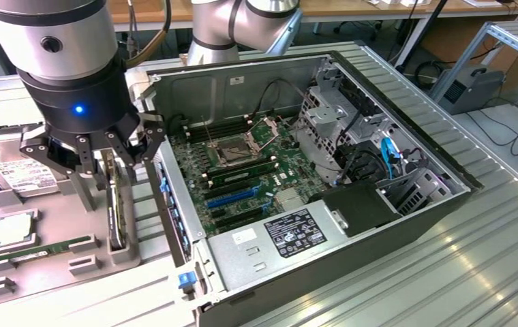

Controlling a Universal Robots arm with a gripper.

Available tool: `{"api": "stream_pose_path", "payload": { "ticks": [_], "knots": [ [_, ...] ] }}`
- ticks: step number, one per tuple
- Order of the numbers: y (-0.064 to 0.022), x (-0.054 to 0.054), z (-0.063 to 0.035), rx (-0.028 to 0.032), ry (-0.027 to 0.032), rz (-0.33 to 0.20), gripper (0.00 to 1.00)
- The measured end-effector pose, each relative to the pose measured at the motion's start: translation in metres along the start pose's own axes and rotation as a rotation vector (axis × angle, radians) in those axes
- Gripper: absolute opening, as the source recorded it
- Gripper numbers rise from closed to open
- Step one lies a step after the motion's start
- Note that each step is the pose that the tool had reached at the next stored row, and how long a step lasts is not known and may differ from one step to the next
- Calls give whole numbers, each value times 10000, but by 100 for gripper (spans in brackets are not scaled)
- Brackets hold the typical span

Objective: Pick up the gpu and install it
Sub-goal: 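Pick up the gpu and move the gpu toward the slot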

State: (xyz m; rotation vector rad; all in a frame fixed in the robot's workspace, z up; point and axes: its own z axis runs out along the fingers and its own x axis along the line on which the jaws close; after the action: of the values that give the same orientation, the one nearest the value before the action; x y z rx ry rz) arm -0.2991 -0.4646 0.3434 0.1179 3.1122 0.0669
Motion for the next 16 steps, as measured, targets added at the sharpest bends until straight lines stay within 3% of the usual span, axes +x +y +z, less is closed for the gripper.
{"api": "stream_pose_path", "payload": {
  "ticks": [16],
  "knots": [
    [-2,1,38,0,0,0,42]
  ]
}}
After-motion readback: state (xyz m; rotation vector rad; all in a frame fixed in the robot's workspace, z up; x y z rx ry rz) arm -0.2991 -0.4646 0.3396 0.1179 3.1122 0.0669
